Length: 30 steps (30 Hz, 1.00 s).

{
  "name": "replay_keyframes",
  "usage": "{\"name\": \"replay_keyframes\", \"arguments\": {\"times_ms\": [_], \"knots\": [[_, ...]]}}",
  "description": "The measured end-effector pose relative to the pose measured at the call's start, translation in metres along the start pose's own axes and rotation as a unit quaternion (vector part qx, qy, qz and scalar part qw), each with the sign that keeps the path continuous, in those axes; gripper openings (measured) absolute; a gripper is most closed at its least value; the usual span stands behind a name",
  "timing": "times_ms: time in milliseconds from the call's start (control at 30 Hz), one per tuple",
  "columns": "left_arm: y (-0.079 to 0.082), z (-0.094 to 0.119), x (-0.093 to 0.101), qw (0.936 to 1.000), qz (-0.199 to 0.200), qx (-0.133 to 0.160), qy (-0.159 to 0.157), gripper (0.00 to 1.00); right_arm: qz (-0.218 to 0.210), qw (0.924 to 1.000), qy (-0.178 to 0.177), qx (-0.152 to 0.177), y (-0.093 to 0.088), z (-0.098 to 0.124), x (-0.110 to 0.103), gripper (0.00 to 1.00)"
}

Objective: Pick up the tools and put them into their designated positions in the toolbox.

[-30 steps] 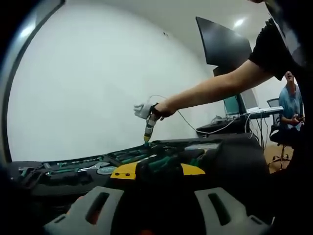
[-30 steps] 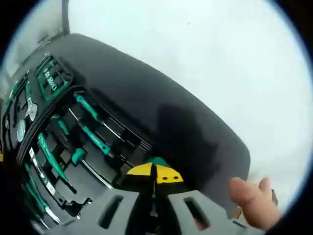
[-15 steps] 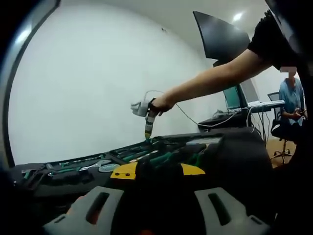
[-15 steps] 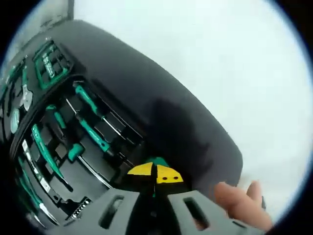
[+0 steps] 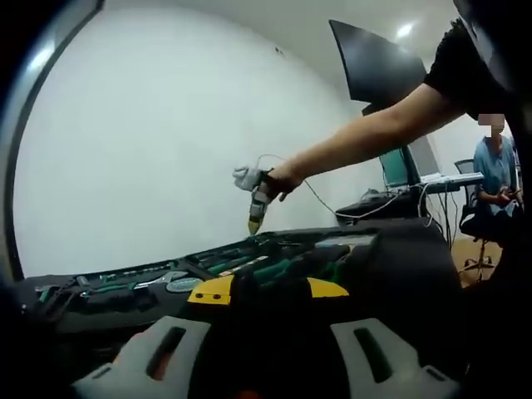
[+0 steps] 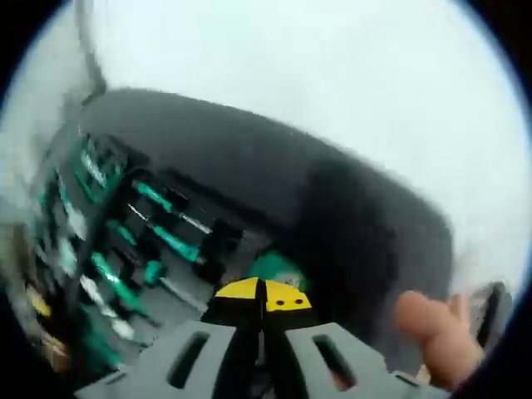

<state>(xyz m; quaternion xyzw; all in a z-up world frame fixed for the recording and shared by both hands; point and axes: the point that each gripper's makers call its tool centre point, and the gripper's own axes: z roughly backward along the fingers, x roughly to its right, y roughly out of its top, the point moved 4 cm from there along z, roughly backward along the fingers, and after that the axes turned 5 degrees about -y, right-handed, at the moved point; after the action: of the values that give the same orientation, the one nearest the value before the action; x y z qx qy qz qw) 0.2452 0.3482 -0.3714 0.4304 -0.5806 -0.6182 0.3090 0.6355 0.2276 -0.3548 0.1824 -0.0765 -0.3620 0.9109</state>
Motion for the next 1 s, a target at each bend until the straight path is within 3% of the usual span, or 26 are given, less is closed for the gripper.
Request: {"name": "replay_keyframes", "arguments": {"times_ms": [33, 67, 133, 233, 300, 400, 467, 600, 667, 800, 1000], "knots": [[0.000, 0.000, 0.001, 1.0000, 0.001, 0.001, -0.002, 0.30, 0.006, 0.9997, -0.022, -0.002, -0.001, 0.001, 0.005, 0.00], [0.000, 0.000, 0.001, 1.0000, 0.001, 0.002, -0.003, 0.30, -0.015, 0.9987, -0.049, -0.002, -0.002, 0.002, 0.008, 0.00], [-0.001, -0.001, 0.000, 1.0000, -0.001, -0.004, -0.001, 0.30, -0.039, 0.9987, -0.032, 0.002, -0.009, 0.000, -0.004, 0.00], [-0.002, -0.001, 0.000, 1.0000, -0.004, -0.007, 0.000, 0.30, -0.030, 0.9992, -0.027, 0.001, -0.010, -0.003, -0.005, 0.00], [-0.002, -0.001, 0.000, 1.0000, -0.004, -0.006, 0.001, 0.30, -0.035, 0.9993, 0.002, -0.013, -0.015, -0.002, -0.008, 0.00], [-0.003, -0.002, -0.001, 0.9999, -0.005, -0.010, 0.002, 0.30, -0.010, 0.9999, -0.003, 0.007, -0.018, -0.001, -0.013, 0.00], [-0.003, -0.002, -0.001, 0.9999, -0.004, -0.012, 0.003, 0.30, 0.011, 0.9995, -0.020, 0.023, -0.008, -0.004, -0.006, 0.00], [-0.004, -0.002, -0.002, 0.9999, -0.006, -0.014, 0.006, 0.30, 0.015, 0.9992, -0.030, 0.021, -0.017, -0.001, -0.015, 0.00], [-0.004, -0.002, -0.001, 0.9998, -0.008, -0.017, 0.006, 0.30, 0.041, 0.9981, -0.045, 0.013, -0.010, -0.003, -0.010, 0.00], [-0.005, -0.002, -0.001, 0.9997, -0.009, -0.021, 0.010, 0.30, 0.032, 0.9985, -0.044, 0.000, 0.003, -0.008, -0.001, 0.00], [-0.005, -0.002, 0.000, 0.9997, -0.008, -0.021, 0.010, 0.30, 0.025, 0.9991, -0.033, 0.007, 0.011, -0.012, 0.009, 0.00]]}}
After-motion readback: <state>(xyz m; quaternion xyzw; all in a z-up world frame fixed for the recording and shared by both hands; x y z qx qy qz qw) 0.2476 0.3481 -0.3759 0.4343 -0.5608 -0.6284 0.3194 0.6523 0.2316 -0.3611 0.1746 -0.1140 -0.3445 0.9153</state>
